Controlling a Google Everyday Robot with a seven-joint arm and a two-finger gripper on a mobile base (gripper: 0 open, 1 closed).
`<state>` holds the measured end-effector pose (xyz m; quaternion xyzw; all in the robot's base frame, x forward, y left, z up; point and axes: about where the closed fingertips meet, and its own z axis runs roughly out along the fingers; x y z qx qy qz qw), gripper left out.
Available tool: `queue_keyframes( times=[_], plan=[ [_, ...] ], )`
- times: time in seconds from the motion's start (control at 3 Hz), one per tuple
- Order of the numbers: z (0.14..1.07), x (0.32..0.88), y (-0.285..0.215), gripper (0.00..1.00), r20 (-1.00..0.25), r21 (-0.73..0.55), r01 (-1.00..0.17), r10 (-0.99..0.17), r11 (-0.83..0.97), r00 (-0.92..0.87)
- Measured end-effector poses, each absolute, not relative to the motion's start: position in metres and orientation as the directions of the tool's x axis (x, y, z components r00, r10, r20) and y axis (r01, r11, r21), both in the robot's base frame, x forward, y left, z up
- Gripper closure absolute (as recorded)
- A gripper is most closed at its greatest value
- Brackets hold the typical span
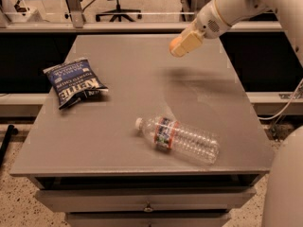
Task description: Move orange near water bottle
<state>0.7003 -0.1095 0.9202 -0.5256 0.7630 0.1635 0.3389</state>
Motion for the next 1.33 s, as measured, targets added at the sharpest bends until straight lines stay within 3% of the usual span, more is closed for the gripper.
queue_keyframes(
  times=[0.67, 1.33],
  plan=[
    [0.887, 0.602, -0.174, 1.00, -0.537, 0.026, -0.966, -0.811, 0.259, -0.232],
    [0.884, 0.545, -0.187, 1.00, -0.515, 0.101, -0.980, -0.834, 0.170, -0.198]
  ],
)
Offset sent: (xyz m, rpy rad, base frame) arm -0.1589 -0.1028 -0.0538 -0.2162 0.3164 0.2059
